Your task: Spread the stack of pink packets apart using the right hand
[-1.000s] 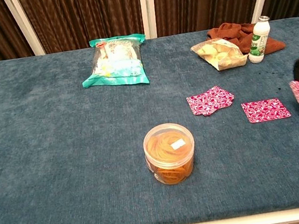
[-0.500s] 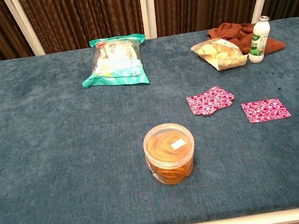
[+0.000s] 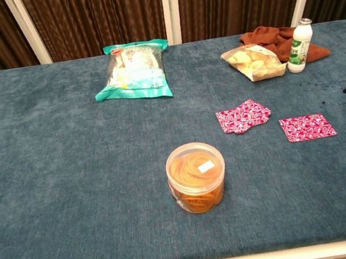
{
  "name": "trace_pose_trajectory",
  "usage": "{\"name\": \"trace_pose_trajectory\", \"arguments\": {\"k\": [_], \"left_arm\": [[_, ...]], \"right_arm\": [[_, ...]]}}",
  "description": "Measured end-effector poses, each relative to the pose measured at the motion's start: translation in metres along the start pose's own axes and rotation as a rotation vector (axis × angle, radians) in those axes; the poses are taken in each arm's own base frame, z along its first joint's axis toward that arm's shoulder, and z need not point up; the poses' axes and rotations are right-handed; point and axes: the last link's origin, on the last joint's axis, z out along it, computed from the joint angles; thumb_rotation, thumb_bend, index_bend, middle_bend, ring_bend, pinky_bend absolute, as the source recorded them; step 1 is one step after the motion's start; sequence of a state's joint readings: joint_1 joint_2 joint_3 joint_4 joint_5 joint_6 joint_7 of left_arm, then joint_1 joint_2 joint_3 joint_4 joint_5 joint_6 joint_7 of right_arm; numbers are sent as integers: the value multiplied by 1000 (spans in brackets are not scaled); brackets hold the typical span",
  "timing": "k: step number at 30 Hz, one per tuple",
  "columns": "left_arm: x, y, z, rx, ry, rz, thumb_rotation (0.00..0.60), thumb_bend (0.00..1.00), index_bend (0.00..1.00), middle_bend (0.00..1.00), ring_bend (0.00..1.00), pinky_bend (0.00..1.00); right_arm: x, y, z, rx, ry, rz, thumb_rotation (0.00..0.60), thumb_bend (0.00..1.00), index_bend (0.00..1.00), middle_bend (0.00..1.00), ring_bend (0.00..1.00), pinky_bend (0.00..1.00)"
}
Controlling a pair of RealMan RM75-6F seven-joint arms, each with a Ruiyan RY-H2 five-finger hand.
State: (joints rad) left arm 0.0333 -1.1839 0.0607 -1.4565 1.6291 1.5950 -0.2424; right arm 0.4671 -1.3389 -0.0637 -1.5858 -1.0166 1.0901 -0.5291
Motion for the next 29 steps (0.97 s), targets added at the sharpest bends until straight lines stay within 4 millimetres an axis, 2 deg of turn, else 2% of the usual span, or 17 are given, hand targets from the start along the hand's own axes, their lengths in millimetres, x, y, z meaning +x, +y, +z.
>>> {"name": "trace_pose_trajectory", "arguments": {"k": [8,13,15,17,18,19,22,23,24,29], "left_arm": [[2,1,1,-2,6,2,600,143,111,77,0,81],[3,3,2,-3,8,-1,600,143,111,77,0,81],[3,4,2,-5,8,-2,600,143,111,77,0,81],[5,4,3,-7,9,0,600,144,111,77,0,81],[5,5,3,-7,9,1,600,144,111,77,0,81],[6,5,3,-8,9,1,600,143,111,77,0,81],[6,6,4,-9,5,6,600,143,111,77,0,81],[6,6,4,-9,2,7,600,143,111,77,0,81],[6,6,5,-9,0,8,600,143,111,76,0,81],[3,7,4,-13,-7,12,600,143,111,77,0,81]], "right_arm": [[19,5,-12,-21,83,29,600,0,0,40,717,816],[28,13,-30,-39,182,142,600,0,0,57,697,800],[29,19,-41,-39,225,198,600,4,0,56,655,769],[30,26,-52,-45,276,237,600,21,0,48,557,722],[30,31,-61,-50,317,255,600,33,0,37,479,663],[30,36,-68,-55,351,262,600,41,0,22,375,552],[28,52,-93,-74,464,266,600,49,0,0,58,116],[26,58,-101,-80,494,266,600,46,0,0,12,36],[23,65,-111,-86,526,268,600,43,0,0,0,5],[18,86,-139,-115,598,313,600,27,0,0,0,0]]}}
